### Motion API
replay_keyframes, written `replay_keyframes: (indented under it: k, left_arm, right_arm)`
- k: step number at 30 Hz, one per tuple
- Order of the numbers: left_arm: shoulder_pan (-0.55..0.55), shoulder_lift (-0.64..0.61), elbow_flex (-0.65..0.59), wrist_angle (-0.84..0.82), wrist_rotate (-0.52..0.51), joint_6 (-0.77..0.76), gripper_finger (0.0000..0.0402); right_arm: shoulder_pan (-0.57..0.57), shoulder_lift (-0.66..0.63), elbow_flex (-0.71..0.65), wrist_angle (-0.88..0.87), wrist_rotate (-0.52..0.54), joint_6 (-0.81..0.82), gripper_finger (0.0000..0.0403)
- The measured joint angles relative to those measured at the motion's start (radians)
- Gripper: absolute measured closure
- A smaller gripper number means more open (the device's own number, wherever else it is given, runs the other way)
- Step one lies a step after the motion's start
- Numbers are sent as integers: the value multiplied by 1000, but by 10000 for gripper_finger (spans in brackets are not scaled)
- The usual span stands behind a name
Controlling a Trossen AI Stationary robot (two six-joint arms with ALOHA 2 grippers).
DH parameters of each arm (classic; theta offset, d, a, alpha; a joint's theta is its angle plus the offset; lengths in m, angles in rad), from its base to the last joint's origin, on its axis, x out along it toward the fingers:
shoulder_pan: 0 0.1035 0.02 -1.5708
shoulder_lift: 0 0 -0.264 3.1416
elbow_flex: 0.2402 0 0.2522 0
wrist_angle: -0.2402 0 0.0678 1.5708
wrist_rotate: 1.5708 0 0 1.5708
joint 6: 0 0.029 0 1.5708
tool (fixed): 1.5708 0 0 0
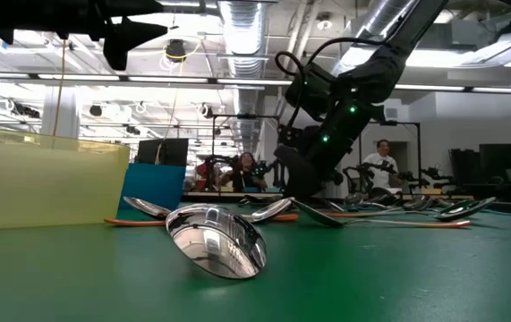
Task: Sort silverware by color (type)
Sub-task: Put the black spoon into the dark blue bin
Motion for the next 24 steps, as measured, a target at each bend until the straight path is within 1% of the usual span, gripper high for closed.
replay_keyframes:
  k: [1, 2, 8, 15, 19, 22, 24]
  left_arm:
    - [0, 0, 0, 12, 2, 0, 223]
    - [0, 0, 0, 24, 5, 0, 223]
    - [0, 0, 0, 52, 25, -42, 223]
    - [0, 0, 0, 82, 26, -83, 223]
    - [0, -5, 4, 129, 27, -87, 223]
    - [0, -14, 28, 135, 27, -86, 223]
    - [0, -19, 52, 141, 27, -75, 223]
  right_arm:
    - [1, -1, 1, -1, -1, 5, 381]
    - [2, -1, 1, 0, -3, 5, 388]
    - [3, -36, -3, -20, -33, 50, 386]
    - [3, -170, -6, -21, -38, 82, 391]
    - [15, -240, -5, 44, -20, 105, 391]
    - [35, -244, 32, 104, -2, 109, 391]
    - [45, -212, 95, 100, -2, 86, 391]
